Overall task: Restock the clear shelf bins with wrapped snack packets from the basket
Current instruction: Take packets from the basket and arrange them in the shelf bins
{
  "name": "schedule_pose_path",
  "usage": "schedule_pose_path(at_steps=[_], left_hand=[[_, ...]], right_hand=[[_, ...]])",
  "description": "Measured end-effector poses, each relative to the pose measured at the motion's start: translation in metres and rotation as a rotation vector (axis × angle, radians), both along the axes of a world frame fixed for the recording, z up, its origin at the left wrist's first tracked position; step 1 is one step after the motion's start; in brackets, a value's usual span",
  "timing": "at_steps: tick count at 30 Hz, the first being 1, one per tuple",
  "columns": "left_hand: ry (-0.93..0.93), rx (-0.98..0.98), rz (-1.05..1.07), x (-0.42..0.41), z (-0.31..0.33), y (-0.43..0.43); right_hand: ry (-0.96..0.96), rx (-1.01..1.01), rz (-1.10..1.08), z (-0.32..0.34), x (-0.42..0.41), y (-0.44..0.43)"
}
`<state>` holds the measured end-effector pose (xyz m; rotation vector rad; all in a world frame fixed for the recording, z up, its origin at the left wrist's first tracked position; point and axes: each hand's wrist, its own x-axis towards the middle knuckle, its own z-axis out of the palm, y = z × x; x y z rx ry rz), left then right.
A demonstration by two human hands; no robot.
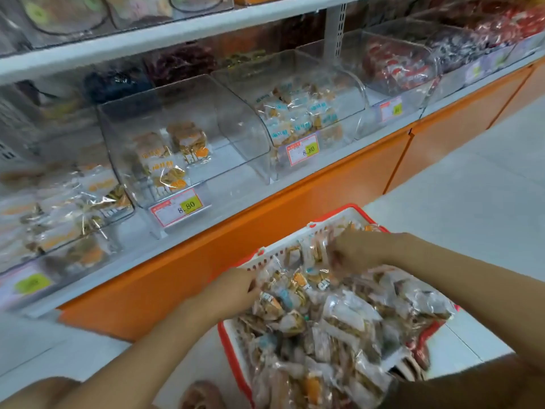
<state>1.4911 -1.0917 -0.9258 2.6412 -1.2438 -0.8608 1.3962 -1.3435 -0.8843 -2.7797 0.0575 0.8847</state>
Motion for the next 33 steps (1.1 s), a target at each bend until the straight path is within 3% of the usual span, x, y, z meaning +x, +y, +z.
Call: schedule_pose_path(at_steps=[2,5,9,13,15,18,20,22,25,28,30,33], left_hand=[[0.049,0.107,-0.009,-0.004,-0.014,0.016],[0.028,0.186,0.01,-0.006,-0.027,0.031],[0.023,0.188,0.018,-0.007,-0.031,0.039],[0.147,0.084,0.12,-0.011,-0.014,0.038],[0.361,-0.073,0.288,-0.016,0.002,0.034],[0.928,-0.358,0.563,-0.025,0.033,0.027],[1.194,-0.545,0.598,-0.032,0.056,0.025],[1.288,-0.747,0.616,-0.038,0.075,0.024],[1.029,-0.915,0.662,-0.037,0.089,0.026],[0.699,-0.896,0.584,-0.021,0.097,0.036],[0.54,-0.819,0.491,-0.01,0.102,0.046],[0.365,-0.724,0.374,0.002,0.109,0.056]], right_hand=[[0.127,0.05,-0.003,-0.016,-0.021,0.012],[0.167,-0.044,0.062,-0.047,-0.046,0.027],[0.0,-0.01,-0.022,-0.06,-0.057,0.041],[-0.228,0.029,-0.204,-0.039,-0.049,0.052],[-0.486,0.13,-0.28,-0.023,-0.045,0.061],[-1.005,0.291,-0.159,0.001,-0.042,0.078],[-1.175,0.28,0.023,0.014,-0.041,0.089],[-1.22,0.295,0.144,0.02,-0.039,0.098],[-1.248,0.344,0.1,0.028,-0.035,0.106],[-1.243,0.508,-0.111,0.039,-0.023,0.106],[-1.136,0.645,-0.24,0.05,-0.012,0.106],[-0.829,0.822,-0.293,0.072,0.007,0.113]])
